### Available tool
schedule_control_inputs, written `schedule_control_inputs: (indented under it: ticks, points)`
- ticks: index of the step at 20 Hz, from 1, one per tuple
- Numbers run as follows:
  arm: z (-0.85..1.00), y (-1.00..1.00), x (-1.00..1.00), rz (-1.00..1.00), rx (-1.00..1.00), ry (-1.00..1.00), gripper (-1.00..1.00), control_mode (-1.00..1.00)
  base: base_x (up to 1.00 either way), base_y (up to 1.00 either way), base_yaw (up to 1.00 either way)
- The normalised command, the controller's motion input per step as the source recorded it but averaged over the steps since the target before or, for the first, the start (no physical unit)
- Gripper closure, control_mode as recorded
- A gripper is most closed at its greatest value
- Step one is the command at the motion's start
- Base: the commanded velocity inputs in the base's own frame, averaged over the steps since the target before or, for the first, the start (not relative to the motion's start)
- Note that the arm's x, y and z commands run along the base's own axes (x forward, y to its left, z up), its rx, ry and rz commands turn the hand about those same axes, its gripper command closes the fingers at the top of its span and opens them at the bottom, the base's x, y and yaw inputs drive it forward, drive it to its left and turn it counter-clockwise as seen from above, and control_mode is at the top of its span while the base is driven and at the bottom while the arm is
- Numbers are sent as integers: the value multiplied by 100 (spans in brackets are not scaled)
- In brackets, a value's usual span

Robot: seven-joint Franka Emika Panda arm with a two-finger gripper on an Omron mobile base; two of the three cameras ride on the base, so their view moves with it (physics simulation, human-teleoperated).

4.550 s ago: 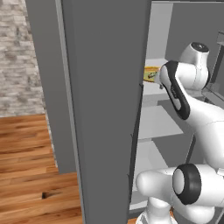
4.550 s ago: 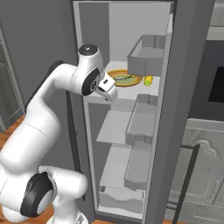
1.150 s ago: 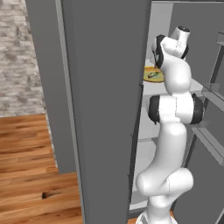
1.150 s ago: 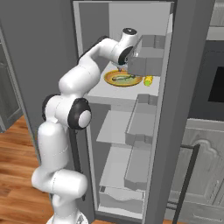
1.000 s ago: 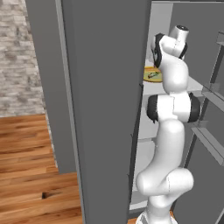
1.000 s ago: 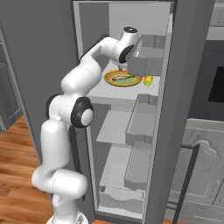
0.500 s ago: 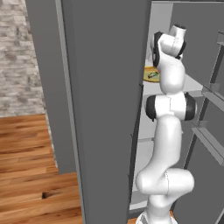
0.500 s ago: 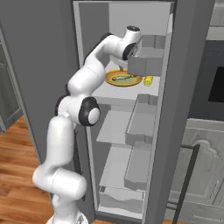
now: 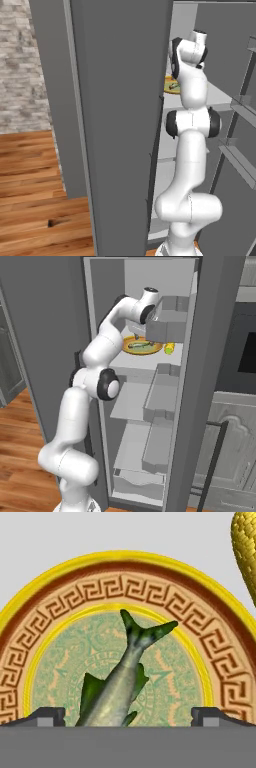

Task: Retrieve the fish from the fridge and place it on the cutting board.

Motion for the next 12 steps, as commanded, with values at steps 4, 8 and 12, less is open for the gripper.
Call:
schedule_control_inputs:
  ticks: [4,8,12]
  points:
    - [-4,4,7,0,0,0,-100,-100,0,0,0]
    - [-22,0,3,0,0,5,-100,-100,0,0,0]
    - [-29,3,10,0,0,15,-100,-100,0,0,0]
